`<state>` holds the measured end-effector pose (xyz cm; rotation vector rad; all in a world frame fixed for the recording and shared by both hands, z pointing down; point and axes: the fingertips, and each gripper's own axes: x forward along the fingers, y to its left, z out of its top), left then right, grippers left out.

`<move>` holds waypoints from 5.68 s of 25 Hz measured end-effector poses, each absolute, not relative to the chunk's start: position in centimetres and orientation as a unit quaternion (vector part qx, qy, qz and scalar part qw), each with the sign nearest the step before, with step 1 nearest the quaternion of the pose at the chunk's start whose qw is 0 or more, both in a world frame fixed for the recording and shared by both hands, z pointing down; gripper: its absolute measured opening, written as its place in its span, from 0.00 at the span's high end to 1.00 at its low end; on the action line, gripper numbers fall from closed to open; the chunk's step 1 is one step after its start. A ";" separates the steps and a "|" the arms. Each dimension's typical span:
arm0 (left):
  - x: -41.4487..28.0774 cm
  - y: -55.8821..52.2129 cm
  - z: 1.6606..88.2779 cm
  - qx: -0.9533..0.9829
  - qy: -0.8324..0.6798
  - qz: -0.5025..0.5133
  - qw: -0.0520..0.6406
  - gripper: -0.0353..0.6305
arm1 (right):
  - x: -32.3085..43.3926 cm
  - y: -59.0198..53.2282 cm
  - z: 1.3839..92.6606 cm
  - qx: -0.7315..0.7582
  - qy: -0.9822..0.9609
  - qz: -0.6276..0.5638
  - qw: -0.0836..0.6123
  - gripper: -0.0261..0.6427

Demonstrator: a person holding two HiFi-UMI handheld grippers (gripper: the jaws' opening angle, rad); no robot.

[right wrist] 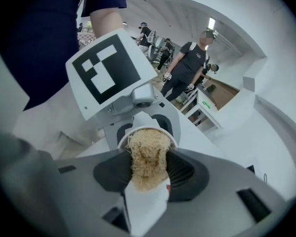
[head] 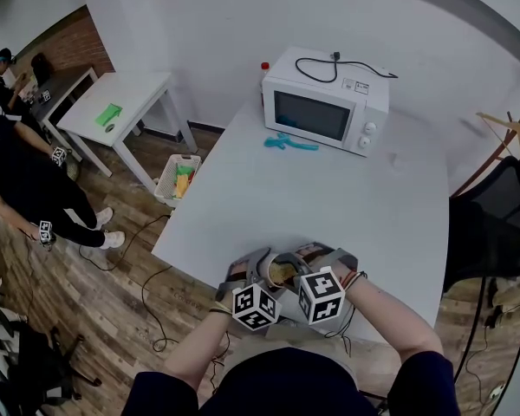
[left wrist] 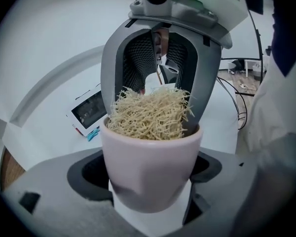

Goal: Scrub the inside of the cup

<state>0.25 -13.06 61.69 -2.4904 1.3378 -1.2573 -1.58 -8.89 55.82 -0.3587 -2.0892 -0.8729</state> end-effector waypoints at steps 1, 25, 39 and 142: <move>0.3 -13.0 61.8 -0.806 0.429 -0.407 0.023 0.26 | -1.6 -8.8 55.9 -0.149 -0.825 -0.358 0.410 0.69; -0.4 -12.8 61.7 -0.793 0.452 -0.408 0.026 0.26 | -2.0 -9.5 55.3 -0.063 -0.904 -0.093 0.412 0.69; -0.8 -12.7 62.2 -0.791 0.458 -0.405 0.029 0.27 | -1.9 -10.7 56.8 0.009 -0.902 0.141 0.408 0.69; 2.0 -19.2 67.4 -0.827 0.497 -0.216 -0.146 0.27 | 7.7 -20.7 54.1 0.222 -0.804 0.548 0.063 0.69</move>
